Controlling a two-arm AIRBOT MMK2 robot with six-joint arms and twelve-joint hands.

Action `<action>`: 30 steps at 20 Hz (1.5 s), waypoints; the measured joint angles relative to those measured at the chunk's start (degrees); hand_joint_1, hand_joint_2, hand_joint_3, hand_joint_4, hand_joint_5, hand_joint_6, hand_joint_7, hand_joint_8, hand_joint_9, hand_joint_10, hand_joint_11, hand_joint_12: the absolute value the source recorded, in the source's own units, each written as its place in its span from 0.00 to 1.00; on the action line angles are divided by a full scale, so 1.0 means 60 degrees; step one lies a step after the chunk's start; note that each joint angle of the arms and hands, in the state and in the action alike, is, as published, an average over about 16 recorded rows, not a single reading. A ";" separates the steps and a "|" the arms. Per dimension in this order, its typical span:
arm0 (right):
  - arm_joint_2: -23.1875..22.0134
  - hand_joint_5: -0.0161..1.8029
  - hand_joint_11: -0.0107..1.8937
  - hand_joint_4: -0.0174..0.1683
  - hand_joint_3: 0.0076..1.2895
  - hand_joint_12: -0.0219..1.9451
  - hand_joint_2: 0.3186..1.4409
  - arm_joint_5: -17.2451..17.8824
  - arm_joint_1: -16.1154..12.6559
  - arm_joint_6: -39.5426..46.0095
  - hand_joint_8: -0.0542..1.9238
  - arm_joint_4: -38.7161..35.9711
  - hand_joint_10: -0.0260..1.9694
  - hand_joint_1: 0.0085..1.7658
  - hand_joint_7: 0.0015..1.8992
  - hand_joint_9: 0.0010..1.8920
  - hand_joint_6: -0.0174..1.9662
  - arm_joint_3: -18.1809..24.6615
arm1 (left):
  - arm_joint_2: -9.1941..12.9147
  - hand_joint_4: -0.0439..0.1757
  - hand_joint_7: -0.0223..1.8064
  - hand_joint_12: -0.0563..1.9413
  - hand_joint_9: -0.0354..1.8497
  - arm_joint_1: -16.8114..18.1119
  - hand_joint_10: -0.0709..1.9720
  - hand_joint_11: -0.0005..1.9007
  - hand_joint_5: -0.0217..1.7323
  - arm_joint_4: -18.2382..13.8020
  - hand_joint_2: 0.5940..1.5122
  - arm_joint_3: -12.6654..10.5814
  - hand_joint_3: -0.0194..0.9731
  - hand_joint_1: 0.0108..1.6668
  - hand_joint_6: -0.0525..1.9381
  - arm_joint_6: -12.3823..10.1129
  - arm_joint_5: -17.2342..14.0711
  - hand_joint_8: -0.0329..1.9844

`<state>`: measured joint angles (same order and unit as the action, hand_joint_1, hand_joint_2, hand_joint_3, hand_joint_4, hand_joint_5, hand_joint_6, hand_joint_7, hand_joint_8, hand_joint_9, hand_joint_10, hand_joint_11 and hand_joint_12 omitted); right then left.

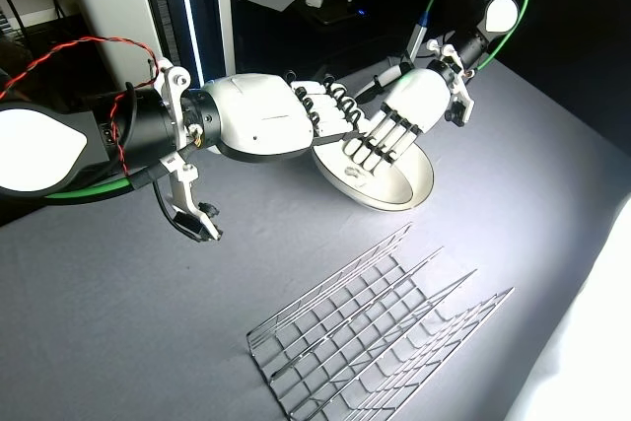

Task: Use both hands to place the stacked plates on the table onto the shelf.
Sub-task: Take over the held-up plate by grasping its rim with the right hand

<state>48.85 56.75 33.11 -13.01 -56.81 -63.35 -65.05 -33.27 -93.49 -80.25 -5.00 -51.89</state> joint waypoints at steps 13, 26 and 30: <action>0.1267 0.02 0.01 0.09 0.00 0.02 0.46 -0.0348 0.0260 0.0035 0.02 0.0024 0.02 0.61 0.01 0.01 0.01 -0.1287 | -0.0040 0.16 0.01 0.03 0.01 0.0003 0.03 0.01 0.01 0.0008 0.65 -0.0056 0.04 0.00 0.01 0.0000 -0.0045 0.01; 0.2723 0.02 0.01 0.09 0.01 0.02 0.47 -0.0957 0.0071 0.0092 0.02 0.0036 0.02 0.61 0.01 0.01 0.01 -0.2138 | -0.0073 0.17 0.01 0.02 0.01 0.0002 0.03 0.01 0.01 0.0056 0.65 -0.0073 0.04 0.00 0.01 -0.0011 -0.0052 0.01; 0.2924 0.02 0.01 0.09 0.01 0.02 0.47 -0.1106 0.0037 0.0109 0.02 0.0051 0.02 0.61 0.01 0.01 0.01 -0.2206 | -0.0082 0.17 0.01 0.02 0.01 0.0000 0.03 0.01 0.01 0.0092 0.65 -0.0073 0.04 0.00 0.01 -0.0029 -0.0048 0.01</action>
<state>66.39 50.11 33.34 -12.36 -56.51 -76.59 -65.54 -33.27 -92.93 -80.68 -5.17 -52.18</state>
